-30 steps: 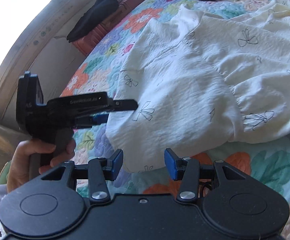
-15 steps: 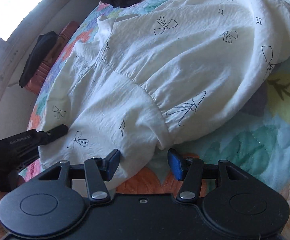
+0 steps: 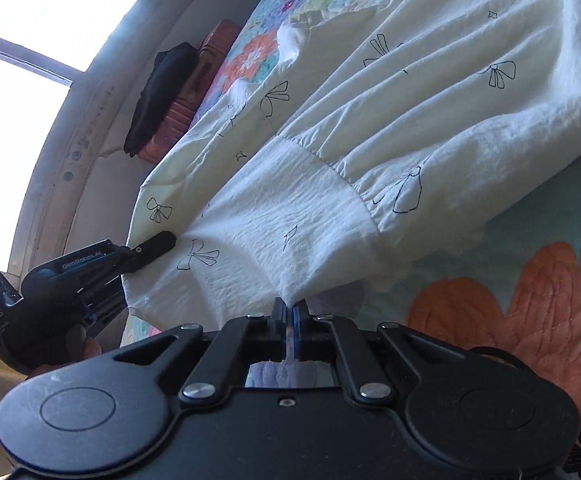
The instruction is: Fold clothes
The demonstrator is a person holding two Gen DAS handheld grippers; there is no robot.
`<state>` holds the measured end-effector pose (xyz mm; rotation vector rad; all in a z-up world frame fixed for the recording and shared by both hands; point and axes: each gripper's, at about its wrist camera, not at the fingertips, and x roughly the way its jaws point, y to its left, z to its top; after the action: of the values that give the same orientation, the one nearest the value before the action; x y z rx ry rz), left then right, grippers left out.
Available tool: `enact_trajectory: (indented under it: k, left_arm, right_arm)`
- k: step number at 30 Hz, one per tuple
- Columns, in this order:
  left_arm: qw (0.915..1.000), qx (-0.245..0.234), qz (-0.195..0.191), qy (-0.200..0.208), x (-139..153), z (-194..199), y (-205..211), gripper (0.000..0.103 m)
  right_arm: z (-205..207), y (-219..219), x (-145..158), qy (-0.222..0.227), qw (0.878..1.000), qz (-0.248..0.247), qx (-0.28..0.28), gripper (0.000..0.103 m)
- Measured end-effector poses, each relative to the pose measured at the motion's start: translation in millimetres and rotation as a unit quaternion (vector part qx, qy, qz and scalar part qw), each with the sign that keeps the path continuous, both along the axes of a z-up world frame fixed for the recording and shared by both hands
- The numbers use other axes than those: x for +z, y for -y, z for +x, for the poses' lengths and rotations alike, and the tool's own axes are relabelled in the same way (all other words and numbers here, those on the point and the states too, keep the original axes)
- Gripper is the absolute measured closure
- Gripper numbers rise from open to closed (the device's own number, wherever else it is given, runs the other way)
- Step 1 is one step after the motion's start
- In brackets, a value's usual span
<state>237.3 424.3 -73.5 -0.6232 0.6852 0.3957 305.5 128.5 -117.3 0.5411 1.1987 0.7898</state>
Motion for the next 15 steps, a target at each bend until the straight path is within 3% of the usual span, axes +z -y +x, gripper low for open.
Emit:
enact_trajectory:
  k: [3, 5, 9, 11, 13, 15]
  left_arm:
    - [0.9981, 0.039, 0.048, -0.004, 8, -11, -14, 0.097]
    - [0.9990, 0.024, 0.029, -0.023, -6, -8, -22, 0.097]
    - [0.9933, 0.010, 0.001, -0.115, -55, 11, -26, 0.095]
    - [0.9905, 0.016, -0.012, -0.136, -71, 16, -28, 0.090]
    - [0.9900, 0.036, -0.019, -0.135, -65, 10, -29, 0.081]
    - [0.9890, 0.056, -0.001, -0.137, -51, 3, -28, 0.070]
  right_arm:
    - [-5, -8, 0, 0.007, 1.000, -0.009, 0.011, 0.097]
    - [-6, -7, 2, 0.026, 0.999, -0.030, 0.012, 0.097]
    - [-6, 14, 9, 0.061, 0.996, -0.068, -0.007, 0.097]
    - [-5, 35, 12, 0.074, 0.994, -0.071, -0.028, 0.094]
    - [-4, 59, 17, 0.088, 0.992, -0.078, -0.047, 0.093]
    - [-2, 72, 24, 0.106, 0.988, -0.091, -0.059, 0.093]
